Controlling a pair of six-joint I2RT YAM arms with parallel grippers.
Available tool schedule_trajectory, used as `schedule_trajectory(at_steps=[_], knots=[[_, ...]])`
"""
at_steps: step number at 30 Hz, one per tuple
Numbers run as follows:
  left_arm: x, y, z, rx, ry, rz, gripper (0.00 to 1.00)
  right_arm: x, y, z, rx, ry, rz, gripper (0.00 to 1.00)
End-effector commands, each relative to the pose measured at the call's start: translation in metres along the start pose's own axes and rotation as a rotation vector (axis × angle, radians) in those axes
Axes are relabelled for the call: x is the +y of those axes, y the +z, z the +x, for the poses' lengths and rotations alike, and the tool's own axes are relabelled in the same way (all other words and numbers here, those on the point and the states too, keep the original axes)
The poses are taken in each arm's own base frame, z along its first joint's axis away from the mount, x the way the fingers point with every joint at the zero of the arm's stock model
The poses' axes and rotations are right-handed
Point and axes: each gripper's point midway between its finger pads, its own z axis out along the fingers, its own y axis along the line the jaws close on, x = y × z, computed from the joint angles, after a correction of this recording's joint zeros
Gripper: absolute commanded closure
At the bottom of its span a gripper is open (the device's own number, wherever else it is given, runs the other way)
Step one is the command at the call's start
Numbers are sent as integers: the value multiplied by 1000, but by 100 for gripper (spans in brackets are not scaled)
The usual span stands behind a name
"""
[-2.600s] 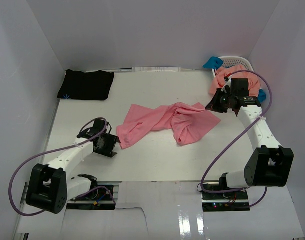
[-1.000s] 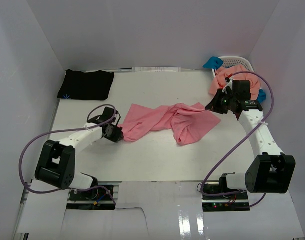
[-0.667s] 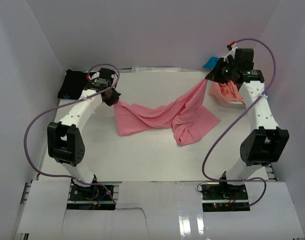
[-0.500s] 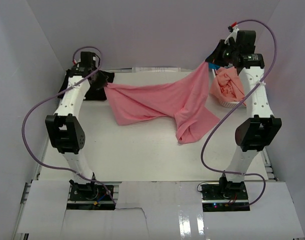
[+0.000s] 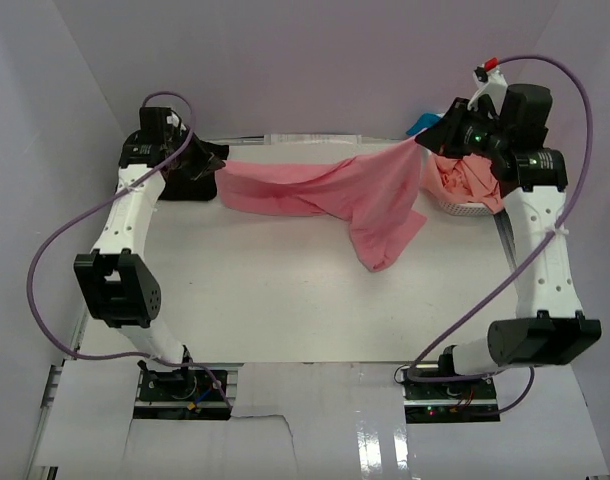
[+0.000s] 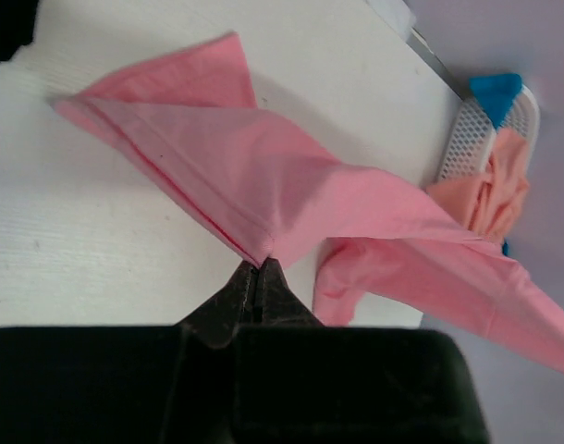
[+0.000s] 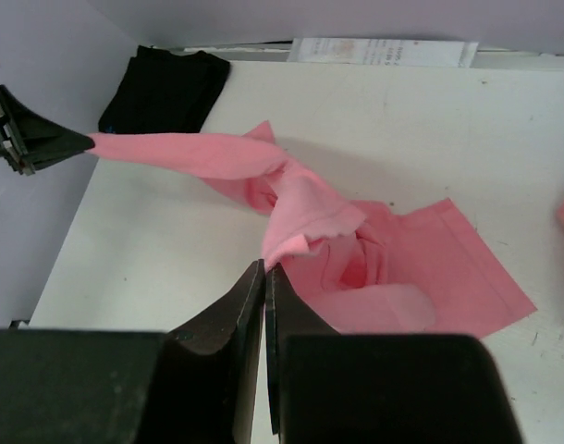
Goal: Fold and stack the t-shirts
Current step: Flatten out the tshirt
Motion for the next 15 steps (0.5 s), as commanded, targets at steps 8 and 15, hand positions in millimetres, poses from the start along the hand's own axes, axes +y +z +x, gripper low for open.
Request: schedule_trajectory(at_steps=[8,15], knots=[[-116,-219,4,-482,321,560,100,125,-155,-19,-381,-367,-206,92],[-107,-352,38,-864,387,650,100,197,-272,4,-738,-563,-305,92]])
